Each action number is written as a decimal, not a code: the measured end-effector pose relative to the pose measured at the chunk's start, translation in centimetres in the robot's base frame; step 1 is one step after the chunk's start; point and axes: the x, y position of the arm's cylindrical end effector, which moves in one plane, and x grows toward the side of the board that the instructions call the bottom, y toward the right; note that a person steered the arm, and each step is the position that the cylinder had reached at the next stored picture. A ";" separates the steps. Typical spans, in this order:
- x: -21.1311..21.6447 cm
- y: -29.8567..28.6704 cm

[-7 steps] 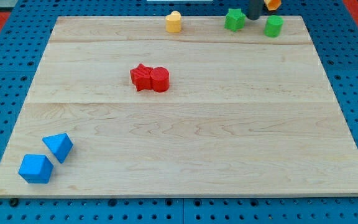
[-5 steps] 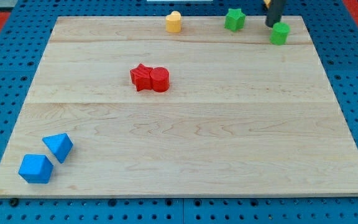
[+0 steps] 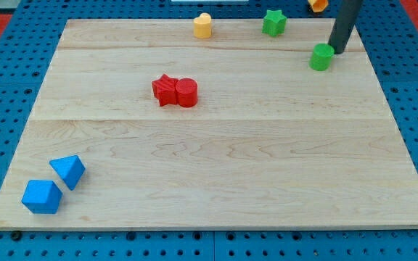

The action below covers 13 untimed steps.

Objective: Slide the green circle closer to the green star

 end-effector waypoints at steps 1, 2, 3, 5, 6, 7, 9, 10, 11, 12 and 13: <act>0.0 -1.1; 0.0 -1.1; 0.0 -1.1; 4.3 4.5; 4.3 3.6; 4.9 3.5; 7.0 1.2; 5.2 -1.8; 3.2 -2.5; 0.1 -3.6; -1.8 -4.3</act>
